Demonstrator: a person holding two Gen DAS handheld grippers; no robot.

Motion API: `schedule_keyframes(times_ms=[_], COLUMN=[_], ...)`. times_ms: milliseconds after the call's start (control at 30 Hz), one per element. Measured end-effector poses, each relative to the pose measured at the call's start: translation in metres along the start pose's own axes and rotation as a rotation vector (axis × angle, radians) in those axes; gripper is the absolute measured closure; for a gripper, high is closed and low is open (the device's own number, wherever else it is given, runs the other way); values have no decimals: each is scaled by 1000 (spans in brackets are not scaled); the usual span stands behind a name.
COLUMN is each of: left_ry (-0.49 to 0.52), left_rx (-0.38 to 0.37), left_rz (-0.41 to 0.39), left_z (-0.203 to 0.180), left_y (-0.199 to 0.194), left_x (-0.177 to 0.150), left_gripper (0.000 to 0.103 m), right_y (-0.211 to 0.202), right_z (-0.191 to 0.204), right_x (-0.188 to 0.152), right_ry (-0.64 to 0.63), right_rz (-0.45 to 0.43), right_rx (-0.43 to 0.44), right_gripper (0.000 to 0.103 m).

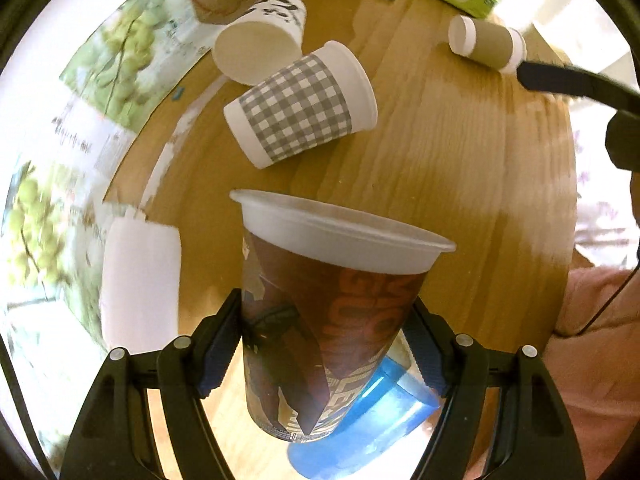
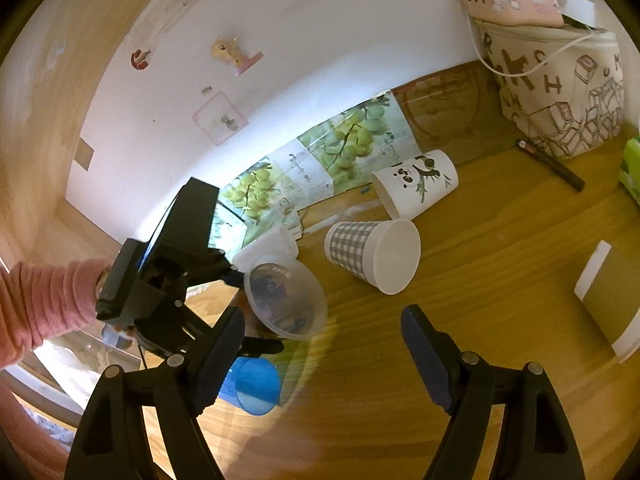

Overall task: Flip cup upright
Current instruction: 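Lift the brown cup with the left gripper and rotate it rim-up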

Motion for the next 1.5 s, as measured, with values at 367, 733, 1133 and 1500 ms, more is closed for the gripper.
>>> schedule_keyframes(times_ms=[367,733,1133,1500], left_ry=[-176,-372,-649,-905], left_rx=[33,58,-35,-128], left_rz=[-36,32,4,-17], left_z=[-15,-57,-81,-84], left_y=[-24,-18,-34,-25], left_x=[-33,-55,-87,-120], left_gripper=[25,25,25,25], right_y=[-17,-26,-44,-48], right_z=[0,16,36,45], right_x=[-13,-47,-76,-86], right_ry=[37,-41,-83,-115], right_rz=[-15,11,37,63], right_rx=[-32,-80,-57,-61], right_gripper=[22,22,22,22])
Point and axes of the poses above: each gripper's, at about its wrist camera, not at the fingertips, and y roughly the way its jaws point, z to its left, x to its top, the point moved 2 cm from there along y, roughly the way its jaws point, and after that the axes turned 6 degrees about x, right-handed, at the moved point
